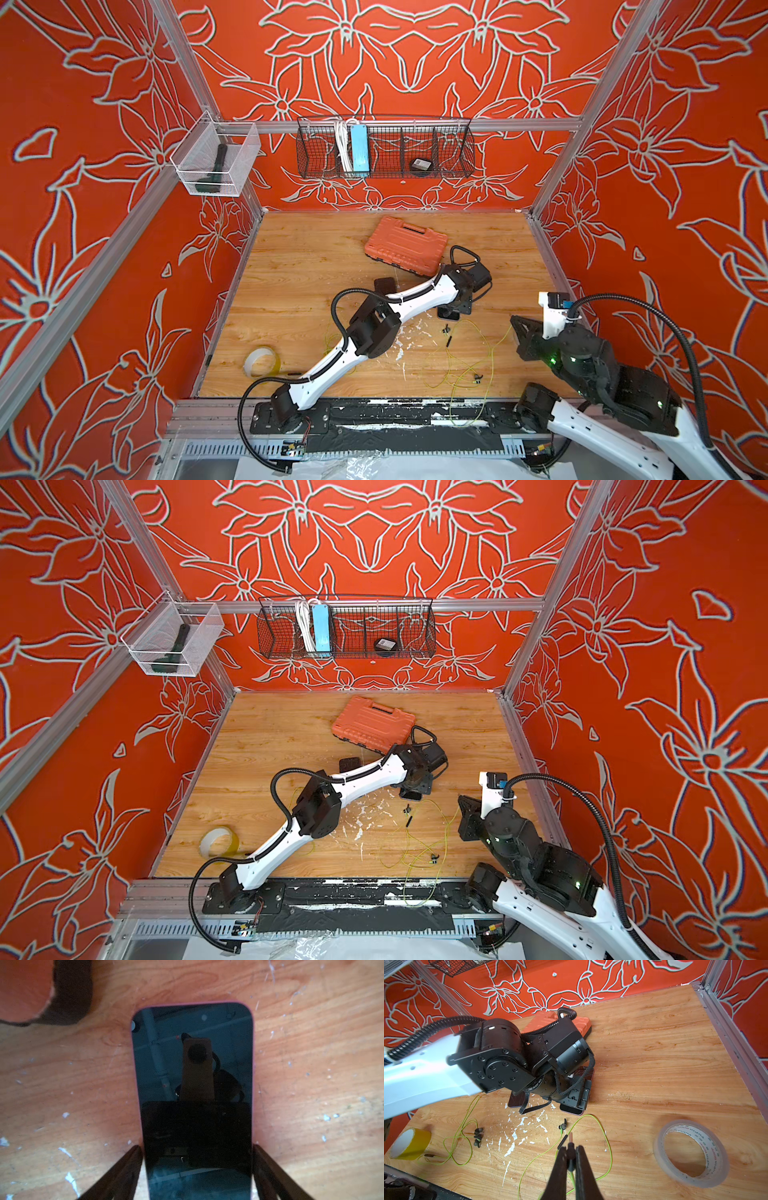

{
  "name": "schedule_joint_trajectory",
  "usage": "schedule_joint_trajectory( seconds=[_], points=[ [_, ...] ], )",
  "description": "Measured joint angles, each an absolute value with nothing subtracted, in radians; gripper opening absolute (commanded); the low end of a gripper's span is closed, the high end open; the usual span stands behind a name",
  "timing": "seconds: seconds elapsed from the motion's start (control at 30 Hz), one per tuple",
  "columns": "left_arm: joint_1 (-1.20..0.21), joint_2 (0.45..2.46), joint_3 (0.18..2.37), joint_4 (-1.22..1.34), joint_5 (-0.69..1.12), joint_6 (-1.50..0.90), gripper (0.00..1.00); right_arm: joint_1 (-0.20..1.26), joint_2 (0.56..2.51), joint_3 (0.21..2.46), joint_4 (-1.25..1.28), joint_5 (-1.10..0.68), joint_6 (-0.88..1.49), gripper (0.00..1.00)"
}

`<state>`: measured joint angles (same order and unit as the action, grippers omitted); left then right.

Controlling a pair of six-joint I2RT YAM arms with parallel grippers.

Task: Plug wired earphones into phones
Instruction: Pick up the phone at the center of the board.

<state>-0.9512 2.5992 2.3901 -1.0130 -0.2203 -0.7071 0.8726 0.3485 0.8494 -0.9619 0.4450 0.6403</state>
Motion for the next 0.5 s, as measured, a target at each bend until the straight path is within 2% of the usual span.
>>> schedule_joint_trajectory(
  seconds=[0.3, 0.5],
  points=[
    [-0.97, 2.483, 2.176, -0.946, -0.203, -0.746, 0.79, 0.873, 0.338, 0.849, -0.968, 0.445, 0.64, 0.07],
    [-0.985, 2.423, 2.077, -0.941, -0.174, -0.775, 0.74, 0.873, 0.337, 0.849, -0.968, 0.443, 0.64, 0.06]
  ],
)
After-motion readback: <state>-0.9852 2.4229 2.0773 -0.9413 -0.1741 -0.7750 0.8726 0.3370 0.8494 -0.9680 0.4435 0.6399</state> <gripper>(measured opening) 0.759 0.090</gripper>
